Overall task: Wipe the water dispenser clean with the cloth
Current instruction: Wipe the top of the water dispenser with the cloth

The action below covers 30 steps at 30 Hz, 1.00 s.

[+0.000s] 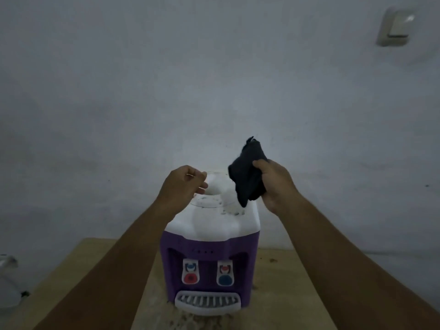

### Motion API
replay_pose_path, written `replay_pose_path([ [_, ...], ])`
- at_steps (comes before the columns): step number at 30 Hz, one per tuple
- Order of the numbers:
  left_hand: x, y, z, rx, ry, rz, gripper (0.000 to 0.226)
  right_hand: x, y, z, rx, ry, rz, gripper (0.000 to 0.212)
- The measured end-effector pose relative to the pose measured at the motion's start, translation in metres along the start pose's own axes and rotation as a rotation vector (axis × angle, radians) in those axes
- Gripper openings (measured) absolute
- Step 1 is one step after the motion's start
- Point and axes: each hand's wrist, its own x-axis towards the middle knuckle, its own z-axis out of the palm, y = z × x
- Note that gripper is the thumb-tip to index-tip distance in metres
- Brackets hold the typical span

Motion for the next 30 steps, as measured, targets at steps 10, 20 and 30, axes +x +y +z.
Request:
replay_pose_path([
  [10,0.007,-0.063,0.029,0.338,0.311,0.334,0.009,0.061,0.036,-0.043,-0.795,0.141,-0.329,0.021],
  [20,0.028,-0.084,0.025,0.379,0.402,0.421,0.031,0.134,0.070,-0.029,-1.101,0.107,-0.376,0.031],
  [30,0.031,-0.091,0.026,0.299,0.448,0.341,0.037,0.164,0.090,-0.013,-1.138,-0.176,-0.325,0.034],
])
